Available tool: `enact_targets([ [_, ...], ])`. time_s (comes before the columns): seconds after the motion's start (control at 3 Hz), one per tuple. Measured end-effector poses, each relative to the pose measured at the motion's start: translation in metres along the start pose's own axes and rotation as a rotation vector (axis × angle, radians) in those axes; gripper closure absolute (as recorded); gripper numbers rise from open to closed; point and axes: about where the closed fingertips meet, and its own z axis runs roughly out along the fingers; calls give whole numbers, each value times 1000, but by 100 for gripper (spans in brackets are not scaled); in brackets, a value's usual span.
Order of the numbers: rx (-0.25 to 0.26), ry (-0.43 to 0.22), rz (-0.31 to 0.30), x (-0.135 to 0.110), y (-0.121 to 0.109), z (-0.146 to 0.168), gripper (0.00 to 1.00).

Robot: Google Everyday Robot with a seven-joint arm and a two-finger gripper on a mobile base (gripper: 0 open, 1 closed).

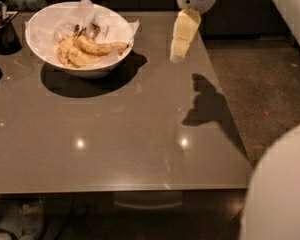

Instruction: Pick banana from white bowl

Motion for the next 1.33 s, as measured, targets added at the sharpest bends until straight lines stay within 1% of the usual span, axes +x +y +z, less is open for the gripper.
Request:
enact_targets([
  [0.33,30,-31,-6,-13,-8,0,0],
  [0.67,49,-51,-7,-19,-14,1,0],
  [1.0,45,-54,-54,-49,-26,5,0],
  [1.33,81,-63,-135,-99,-48,7,0],
])
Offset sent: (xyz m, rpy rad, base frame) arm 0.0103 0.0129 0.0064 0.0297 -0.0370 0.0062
